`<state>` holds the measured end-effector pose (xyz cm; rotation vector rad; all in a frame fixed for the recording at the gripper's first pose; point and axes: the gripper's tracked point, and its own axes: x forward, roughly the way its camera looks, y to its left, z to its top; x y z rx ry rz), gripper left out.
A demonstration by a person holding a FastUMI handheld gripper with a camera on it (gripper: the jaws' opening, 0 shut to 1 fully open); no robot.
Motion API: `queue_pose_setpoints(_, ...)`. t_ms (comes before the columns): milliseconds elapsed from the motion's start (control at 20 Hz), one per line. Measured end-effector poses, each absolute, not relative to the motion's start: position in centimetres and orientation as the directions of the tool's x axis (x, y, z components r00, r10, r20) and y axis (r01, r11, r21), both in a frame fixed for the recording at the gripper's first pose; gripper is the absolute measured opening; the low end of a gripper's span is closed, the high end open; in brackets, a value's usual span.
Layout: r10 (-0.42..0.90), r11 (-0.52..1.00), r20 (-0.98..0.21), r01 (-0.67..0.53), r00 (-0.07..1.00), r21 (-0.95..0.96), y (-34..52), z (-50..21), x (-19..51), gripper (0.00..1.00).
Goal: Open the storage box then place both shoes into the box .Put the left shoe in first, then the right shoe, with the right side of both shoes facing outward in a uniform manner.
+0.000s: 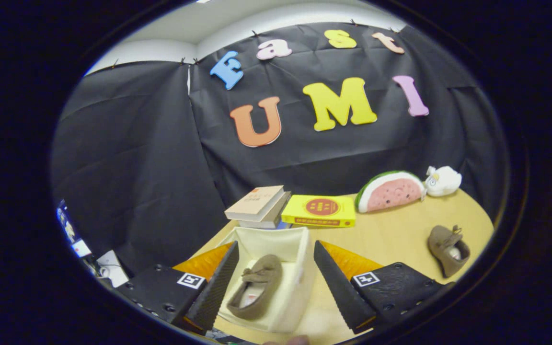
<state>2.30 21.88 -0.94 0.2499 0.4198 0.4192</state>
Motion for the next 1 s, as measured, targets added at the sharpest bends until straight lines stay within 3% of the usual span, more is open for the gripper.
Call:
queue_pose_setpoints(450,0.306,0.949,-0.309,-0.262,0.900,0.176,1.2,-2.2,4.2,0.96)
queue_pose_setpoints(750,0.193,0.981,-0.421,-0.160,0.886,0.113,-10.6,-7.6,6.2,0.96)
queue_pose_setpoints(1000,0.157,0.988,-0.588,-0.127,0.794,0.092,-15.3,-14.4,8.6,0.96)
